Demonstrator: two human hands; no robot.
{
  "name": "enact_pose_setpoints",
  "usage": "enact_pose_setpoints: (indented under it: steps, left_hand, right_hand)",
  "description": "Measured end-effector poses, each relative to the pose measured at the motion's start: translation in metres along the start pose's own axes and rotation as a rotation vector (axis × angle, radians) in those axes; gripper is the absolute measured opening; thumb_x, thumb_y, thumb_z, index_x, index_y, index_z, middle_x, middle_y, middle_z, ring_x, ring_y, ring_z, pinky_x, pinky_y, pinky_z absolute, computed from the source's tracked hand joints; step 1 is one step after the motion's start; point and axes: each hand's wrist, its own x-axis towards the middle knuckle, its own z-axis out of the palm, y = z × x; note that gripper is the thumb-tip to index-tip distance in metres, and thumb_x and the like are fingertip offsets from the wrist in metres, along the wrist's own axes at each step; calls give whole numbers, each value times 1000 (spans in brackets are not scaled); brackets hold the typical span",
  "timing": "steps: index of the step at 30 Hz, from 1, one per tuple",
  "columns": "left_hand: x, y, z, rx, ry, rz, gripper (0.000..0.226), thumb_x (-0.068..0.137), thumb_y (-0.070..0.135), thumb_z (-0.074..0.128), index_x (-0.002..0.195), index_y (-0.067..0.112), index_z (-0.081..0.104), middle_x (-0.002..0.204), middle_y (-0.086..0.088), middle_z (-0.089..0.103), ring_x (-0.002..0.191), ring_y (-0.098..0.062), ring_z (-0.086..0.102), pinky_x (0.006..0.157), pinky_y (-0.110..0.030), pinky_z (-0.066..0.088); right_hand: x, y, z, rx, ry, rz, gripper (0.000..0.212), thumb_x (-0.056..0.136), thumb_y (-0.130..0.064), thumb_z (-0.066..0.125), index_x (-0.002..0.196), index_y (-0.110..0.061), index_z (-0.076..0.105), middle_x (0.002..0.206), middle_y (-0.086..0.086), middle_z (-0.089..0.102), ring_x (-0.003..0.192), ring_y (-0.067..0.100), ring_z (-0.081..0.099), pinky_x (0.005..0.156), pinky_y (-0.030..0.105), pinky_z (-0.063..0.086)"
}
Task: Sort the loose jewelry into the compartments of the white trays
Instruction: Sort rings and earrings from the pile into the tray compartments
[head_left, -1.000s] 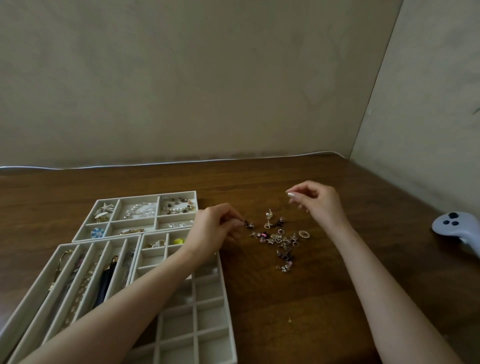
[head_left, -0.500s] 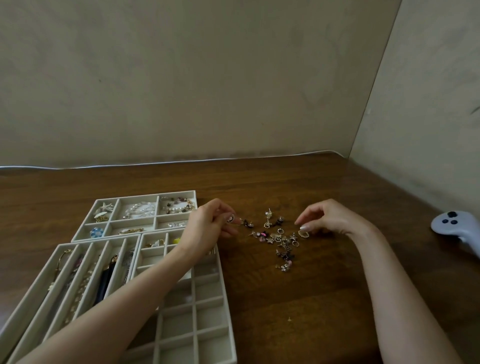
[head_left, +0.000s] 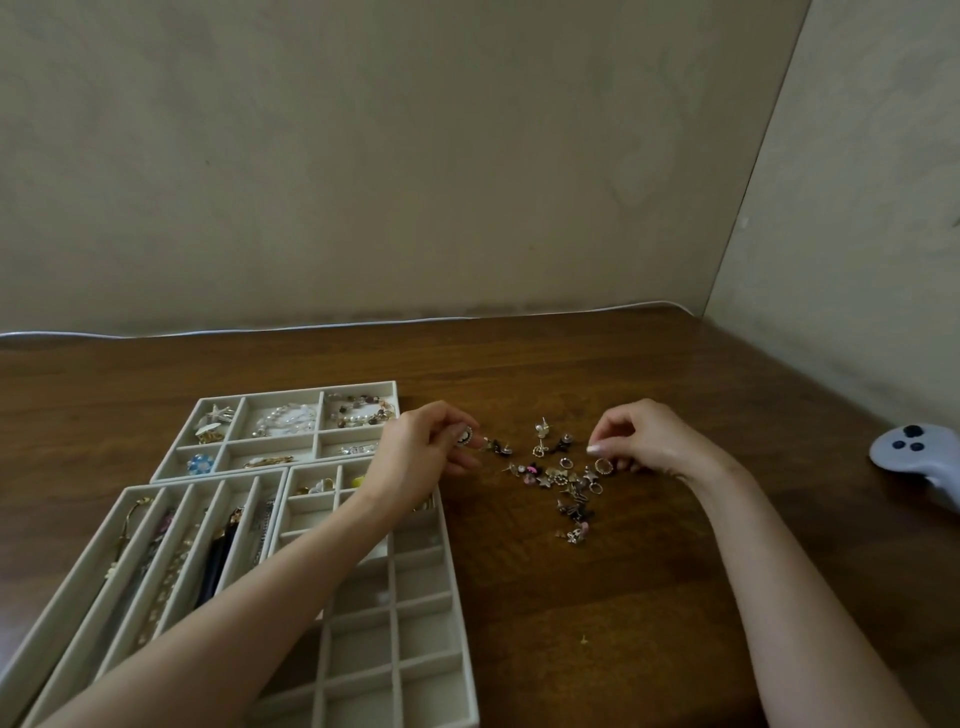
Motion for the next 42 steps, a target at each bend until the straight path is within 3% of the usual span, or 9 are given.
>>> enact_pose_setpoints:
  steps: [6, 10, 14, 18, 22, 27, 34, 38, 42]
  left_hand:
    - [-1, 2, 0, -5, 9, -3, 13, 95, 9, 48, 97, 11, 60, 90, -1, 71, 69, -13, 70, 62, -24, 57]
    - [-1, 4, 1, -35, 23, -19, 11, 95, 13, 48, 99, 9, 57, 90, -2, 71, 71, -15, 70, 65, -28, 58]
    - [0, 9, 0, -133, 24, -74, 10, 95, 14, 49, 97, 7, 57, 88, -4, 72, 74, -17, 70, 62, -26, 57]
    - [6, 19, -12, -306, 20, -175, 13, 93, 15, 52, 96, 3, 58, 87, -9, 74, 73, -17, 69, 62, -25, 57]
    - [8, 28, -35, -290, 21, -192, 6, 89, 10, 58, 87, 4, 59, 84, -10, 73, 59, -6, 64, 51, -15, 50]
    - [-2, 24, -72, -153, -23, -279, 2, 85, 1, 60, 87, 0, 59, 84, -16, 71, 66, -16, 68, 61, -24, 58]
    - [-25, 12, -103, 23, -29, -365, 5, 80, -5, 65, 81, -3, 60, 69, -18, 67, 55, -18, 68, 58, -29, 59]
    - [-33, 9, -112, 358, -59, -272, 8, 77, 5, 72, 80, 4, 65, 71, -11, 70, 58, -13, 67, 56, -20, 55]
    - [-37, 9, -117, 691, -204, -194, 8, 77, 12, 74, 77, 16, 66, 68, 7, 67, 60, -1, 63, 63, -16, 48]
  right_hand:
    - [-5, 7, -11, -28, -188, 1, 30, 82, -1, 66, 92, -29, 69, 105, -3, 59, 96, 10, 56, 75, 24, 44]
    - [0, 4, -3, -27, -120, 9, 19, 78, -9, 73, 87, -25, 69, 101, -4, 61, 96, 8, 55, 73, 23, 41]
    - [4, 6, 0, -32, -50, -22, 5, 82, -23, 71, 87, -24, 70, 104, -10, 61, 105, 8, 52, 93, 34, 44]
    - [5, 0, 5, 97, 61, -31, 3, 82, -17, 70, 82, -13, 69, 89, 0, 69, 84, 12, 65, 70, 25, 53]
    - [1, -24, 11, 341, 112, -126, 7, 81, -3, 68, 84, -5, 62, 83, 12, 69, 72, 19, 70, 67, 30, 58]
    - [-11, -72, 29, 426, -67, -267, 25, 83, 2, 63, 103, -12, 69, 86, 8, 71, 75, 20, 71, 66, 27, 58]
    - [-19, -115, 67, 417, -116, -320, 15, 84, 3, 64, 93, -5, 72, 87, 11, 72, 79, 21, 72, 73, 33, 60]
    - [-19, -131, 82, 351, -97, -354, 14, 82, -1, 68, 92, -10, 73, 87, 1, 72, 79, 12, 70, 69, 22, 57]
    - [-20, -149, 97, 395, -121, -375, 14, 80, 4, 69, 86, -9, 73, 82, 6, 73, 73, 14, 71, 67, 21, 56]
